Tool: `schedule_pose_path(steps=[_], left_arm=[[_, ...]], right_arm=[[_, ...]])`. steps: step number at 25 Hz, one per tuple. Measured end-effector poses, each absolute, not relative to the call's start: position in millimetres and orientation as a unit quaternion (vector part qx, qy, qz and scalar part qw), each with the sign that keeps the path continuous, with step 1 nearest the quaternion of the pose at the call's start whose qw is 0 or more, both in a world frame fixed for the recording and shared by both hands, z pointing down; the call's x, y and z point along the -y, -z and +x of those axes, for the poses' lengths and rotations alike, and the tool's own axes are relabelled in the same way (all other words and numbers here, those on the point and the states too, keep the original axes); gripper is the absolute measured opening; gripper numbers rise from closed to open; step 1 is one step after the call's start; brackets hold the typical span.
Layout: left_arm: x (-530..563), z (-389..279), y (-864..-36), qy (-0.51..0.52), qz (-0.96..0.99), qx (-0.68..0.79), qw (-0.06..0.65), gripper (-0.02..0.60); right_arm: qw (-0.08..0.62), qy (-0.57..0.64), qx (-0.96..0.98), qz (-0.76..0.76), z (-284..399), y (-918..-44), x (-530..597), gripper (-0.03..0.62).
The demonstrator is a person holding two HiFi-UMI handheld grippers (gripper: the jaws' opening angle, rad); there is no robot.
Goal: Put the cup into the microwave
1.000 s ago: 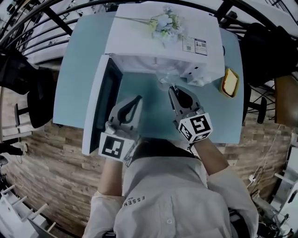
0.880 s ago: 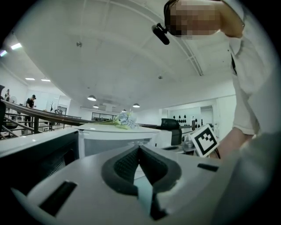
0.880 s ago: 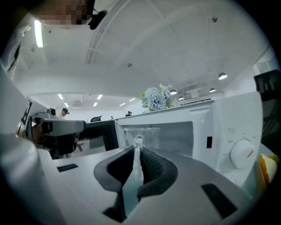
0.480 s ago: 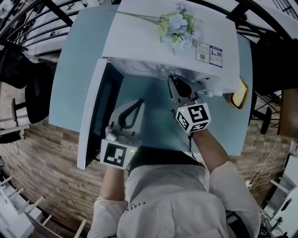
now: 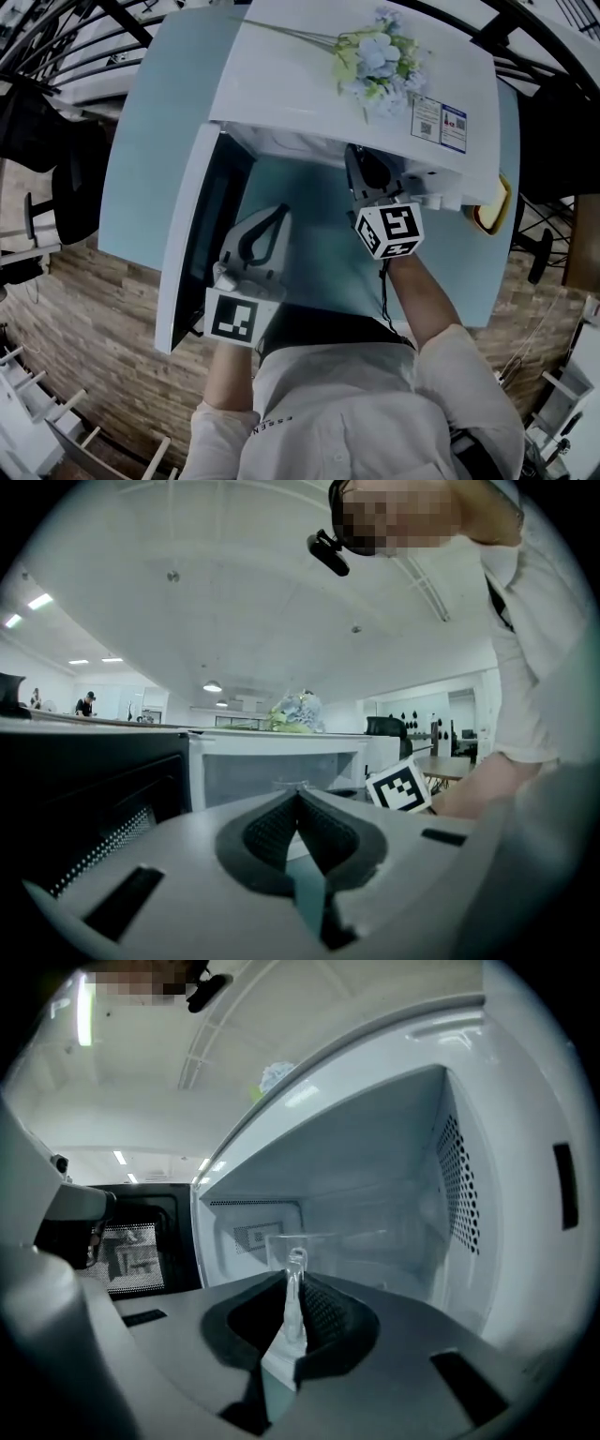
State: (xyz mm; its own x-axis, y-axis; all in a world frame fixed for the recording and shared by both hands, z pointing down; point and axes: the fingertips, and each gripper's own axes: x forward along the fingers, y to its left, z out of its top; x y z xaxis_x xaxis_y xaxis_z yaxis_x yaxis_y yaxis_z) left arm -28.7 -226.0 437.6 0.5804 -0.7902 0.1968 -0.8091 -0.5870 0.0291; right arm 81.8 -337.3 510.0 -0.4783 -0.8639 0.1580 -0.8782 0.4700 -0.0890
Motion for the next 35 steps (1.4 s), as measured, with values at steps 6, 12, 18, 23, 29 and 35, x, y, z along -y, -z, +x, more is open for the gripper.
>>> schedule_pose_path(steps=[6,12,18,23,29,35], left_arm=[[225.4,-27.7,-450.0,-0.087,0.883,0.456,0.074,0.0],[227.9,-26.8,-454.4,-0.092,0.879,0.46,0.081,0.0],[225.8,-32.0,-454.7,-0.105,0.877,0.461,0.083,0.0],[220.6,-31.8,-459.9,-0.111,0.88,0.455,0.084,0.0],[210.3,-34.1,-453.8,-0.109,0.883,0.448,0.084,0.0],[205.7,-33.8,-444.7,-0.105,0.888,0.442,0.077,0.0]], right_arm=[[0.045,-0.058,0.862,0.502,79.2,-515.5,344.7,0.043],[0.042,-0.054,0.86,0.505,77.8,-520.9,348.4,0.043],[0.042,-0.066,0.866,0.494,72.7,-520.3,345.7,0.046],[0.054,-0.069,0.873,0.479,58.4,-521.1,337.6,0.178],[0.047,-0.088,0.865,0.492,64.4,-513.6,332.2,0.18],[0.054,-0.082,0.856,0.508,74.3,-505.1,321.5,0.18]])
